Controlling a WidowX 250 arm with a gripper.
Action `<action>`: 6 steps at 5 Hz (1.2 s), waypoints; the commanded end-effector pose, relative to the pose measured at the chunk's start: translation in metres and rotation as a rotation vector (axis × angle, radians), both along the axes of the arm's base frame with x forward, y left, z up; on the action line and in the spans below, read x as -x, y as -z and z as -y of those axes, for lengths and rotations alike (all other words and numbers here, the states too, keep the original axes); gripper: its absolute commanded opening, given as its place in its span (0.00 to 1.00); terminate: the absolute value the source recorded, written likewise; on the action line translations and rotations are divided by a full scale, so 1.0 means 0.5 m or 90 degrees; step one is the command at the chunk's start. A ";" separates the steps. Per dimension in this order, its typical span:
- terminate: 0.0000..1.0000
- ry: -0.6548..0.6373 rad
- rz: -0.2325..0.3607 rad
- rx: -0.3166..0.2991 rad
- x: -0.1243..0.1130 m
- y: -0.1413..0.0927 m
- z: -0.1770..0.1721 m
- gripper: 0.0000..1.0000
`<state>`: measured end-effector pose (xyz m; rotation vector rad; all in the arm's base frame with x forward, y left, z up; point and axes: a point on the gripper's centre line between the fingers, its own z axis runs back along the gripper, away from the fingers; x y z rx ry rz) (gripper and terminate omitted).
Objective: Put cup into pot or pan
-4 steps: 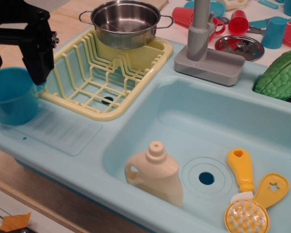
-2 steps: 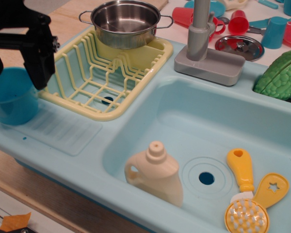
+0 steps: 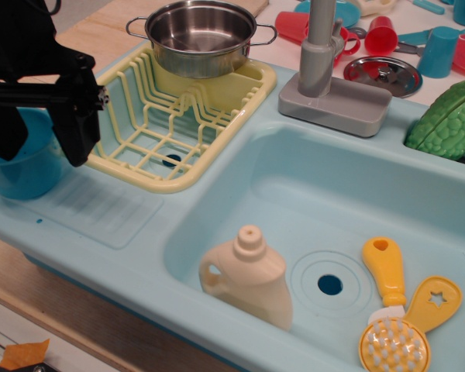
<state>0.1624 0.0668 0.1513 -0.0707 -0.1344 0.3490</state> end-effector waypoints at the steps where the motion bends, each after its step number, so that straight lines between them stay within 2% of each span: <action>1: 0.00 -0.024 -0.010 0.021 -0.002 0.018 -0.010 0.00; 2: 0.00 -0.029 -0.013 0.031 -0.002 0.024 -0.010 0.00; 3: 0.00 -0.023 -0.012 0.022 -0.008 0.018 -0.008 0.00; 4: 0.00 0.006 0.038 -0.022 -0.031 -0.014 -0.003 0.00; 6: 0.00 0.117 0.088 -0.086 -0.135 -0.090 0.018 0.00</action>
